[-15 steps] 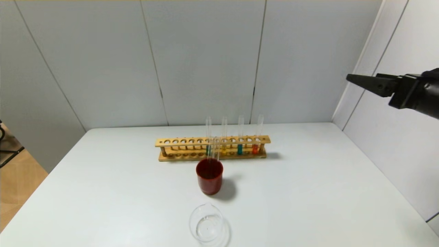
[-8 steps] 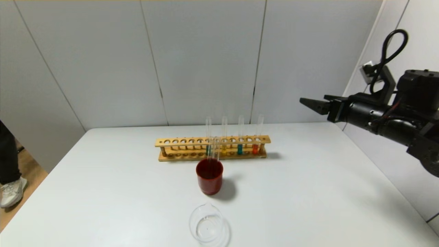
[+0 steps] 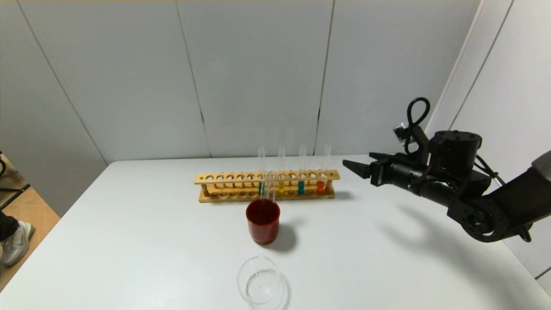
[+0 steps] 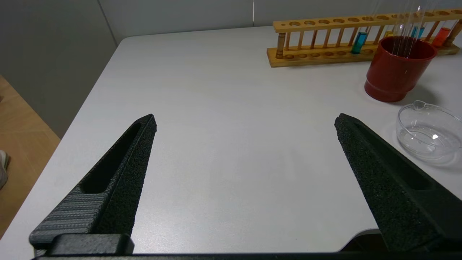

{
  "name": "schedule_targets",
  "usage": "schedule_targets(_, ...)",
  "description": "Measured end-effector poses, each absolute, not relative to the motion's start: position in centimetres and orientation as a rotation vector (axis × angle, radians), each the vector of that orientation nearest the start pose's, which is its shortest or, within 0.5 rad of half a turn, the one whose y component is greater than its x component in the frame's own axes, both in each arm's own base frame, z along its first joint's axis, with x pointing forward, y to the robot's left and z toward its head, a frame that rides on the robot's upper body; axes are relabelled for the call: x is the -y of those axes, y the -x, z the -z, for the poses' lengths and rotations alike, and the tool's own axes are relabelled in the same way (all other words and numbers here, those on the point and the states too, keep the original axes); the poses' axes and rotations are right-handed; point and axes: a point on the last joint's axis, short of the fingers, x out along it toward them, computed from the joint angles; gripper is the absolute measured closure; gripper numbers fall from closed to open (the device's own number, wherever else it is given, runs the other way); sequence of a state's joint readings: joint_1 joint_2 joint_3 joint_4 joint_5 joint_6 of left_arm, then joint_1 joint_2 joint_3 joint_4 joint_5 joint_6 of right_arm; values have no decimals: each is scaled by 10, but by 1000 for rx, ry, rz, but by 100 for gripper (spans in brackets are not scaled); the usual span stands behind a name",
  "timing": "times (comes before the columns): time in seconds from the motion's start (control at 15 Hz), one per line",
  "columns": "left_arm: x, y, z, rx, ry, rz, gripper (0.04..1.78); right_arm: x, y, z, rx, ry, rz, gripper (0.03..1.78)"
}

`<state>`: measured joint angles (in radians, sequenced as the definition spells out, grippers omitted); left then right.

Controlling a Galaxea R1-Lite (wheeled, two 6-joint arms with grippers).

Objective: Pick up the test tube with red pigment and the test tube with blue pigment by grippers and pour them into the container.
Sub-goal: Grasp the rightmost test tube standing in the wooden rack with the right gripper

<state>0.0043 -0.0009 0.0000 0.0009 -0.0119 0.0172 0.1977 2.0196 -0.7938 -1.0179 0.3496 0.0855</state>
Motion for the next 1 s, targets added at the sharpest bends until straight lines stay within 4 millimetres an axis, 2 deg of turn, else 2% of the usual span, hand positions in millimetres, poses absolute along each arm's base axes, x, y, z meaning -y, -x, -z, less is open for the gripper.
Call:
schedule_targets(0.2, 0, 23, -75, 0, -18, 9, 7, -82, -353, -89, -257, -71, -547, 10)
schedule_targets(0.4, 0, 23, -75, 1, -18, 9, 7, -91, -354, -78, -286, -69, -572, 10)
schedule_targets(0.67, 0, 23, -75, 0, -17, 8, 7, -107, -362, -76, -274, -68, -611, 10)
schedule_targets(1.0, 0, 23, -75, 1, -17, 8, 7, -119, -383, -78, -221, -66, -633, 10)
